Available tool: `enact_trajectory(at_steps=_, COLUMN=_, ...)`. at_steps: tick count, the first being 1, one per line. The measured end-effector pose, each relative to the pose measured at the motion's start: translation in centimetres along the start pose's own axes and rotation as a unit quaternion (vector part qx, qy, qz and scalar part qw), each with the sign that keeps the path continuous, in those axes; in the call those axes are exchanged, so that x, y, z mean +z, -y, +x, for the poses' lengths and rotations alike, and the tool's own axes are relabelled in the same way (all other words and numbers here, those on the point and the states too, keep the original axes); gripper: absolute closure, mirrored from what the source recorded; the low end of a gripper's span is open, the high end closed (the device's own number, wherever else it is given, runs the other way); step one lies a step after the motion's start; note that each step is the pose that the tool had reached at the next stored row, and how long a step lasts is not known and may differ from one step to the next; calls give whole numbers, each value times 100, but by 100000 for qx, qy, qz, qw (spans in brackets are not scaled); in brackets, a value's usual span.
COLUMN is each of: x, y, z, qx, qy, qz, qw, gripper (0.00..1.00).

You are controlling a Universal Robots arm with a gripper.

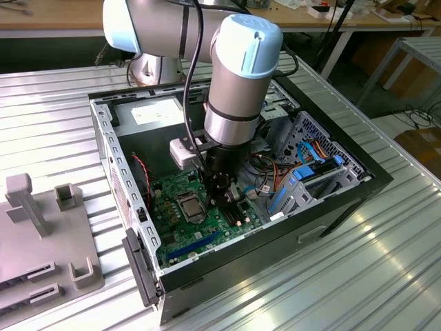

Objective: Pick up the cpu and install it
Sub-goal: 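Install the first cpu locking lever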

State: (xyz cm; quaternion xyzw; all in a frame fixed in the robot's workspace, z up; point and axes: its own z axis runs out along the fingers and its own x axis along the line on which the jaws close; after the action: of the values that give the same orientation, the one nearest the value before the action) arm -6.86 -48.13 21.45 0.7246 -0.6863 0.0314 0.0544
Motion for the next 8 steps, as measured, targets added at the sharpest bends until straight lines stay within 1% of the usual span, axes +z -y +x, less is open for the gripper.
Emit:
enact_trajectory(at_steps=4, x=34, y=1, z=-3, qx=-487, qy=-30, qz=63, qw=99999, gripper=89)
enact_trajectory(at_steps=8, x=51, y=4, z=-5, qx=-1058, qy=-46, qz=133, qw=99994, gripper=89)
